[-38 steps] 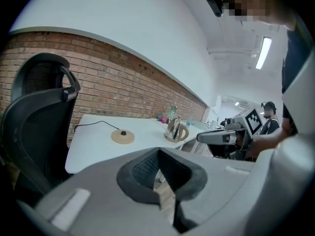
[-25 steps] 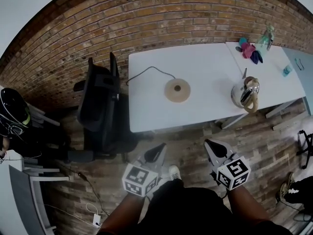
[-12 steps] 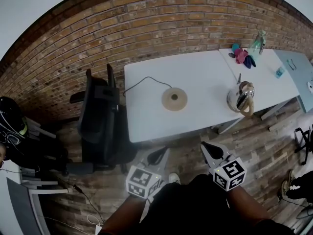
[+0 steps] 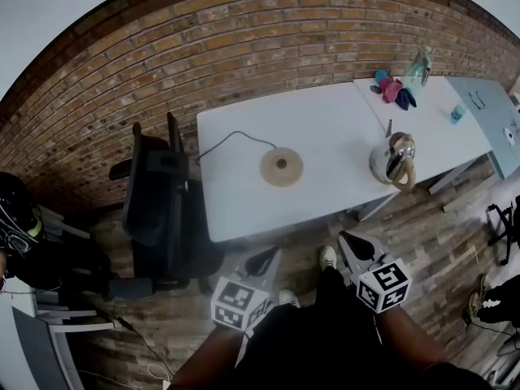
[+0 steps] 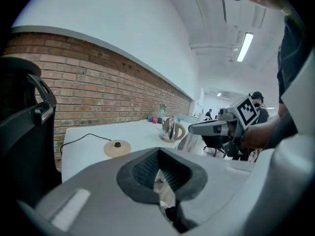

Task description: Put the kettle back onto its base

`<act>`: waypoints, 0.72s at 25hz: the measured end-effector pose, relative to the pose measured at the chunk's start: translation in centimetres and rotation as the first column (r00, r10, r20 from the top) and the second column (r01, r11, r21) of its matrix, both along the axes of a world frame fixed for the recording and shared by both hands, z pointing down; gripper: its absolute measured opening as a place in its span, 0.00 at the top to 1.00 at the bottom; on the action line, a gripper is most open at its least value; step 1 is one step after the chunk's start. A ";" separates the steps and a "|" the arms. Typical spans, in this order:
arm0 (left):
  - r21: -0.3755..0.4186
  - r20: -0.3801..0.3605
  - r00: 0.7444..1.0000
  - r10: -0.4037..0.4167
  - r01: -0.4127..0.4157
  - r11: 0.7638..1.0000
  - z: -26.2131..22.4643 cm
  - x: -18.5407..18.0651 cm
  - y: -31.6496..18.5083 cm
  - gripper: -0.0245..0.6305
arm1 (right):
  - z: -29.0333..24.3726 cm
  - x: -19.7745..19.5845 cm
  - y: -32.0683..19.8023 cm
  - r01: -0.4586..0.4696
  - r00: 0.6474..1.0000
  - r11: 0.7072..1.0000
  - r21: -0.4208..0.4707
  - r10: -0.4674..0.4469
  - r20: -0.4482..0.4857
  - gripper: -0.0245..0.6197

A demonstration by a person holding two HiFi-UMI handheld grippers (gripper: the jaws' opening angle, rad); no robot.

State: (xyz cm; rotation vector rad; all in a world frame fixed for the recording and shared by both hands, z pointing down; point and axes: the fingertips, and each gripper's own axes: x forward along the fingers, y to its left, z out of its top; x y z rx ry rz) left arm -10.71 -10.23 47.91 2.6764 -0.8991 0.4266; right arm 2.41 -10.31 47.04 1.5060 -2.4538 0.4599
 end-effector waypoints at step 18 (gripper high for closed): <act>-0.016 0.054 0.991 0.126 -0.125 0.992 -0.3 7.3 -3.6 0.96 | 1.0 7.6 -3.7 -0.133 0.991 0.991 -0.018 0.133 0.019 0.87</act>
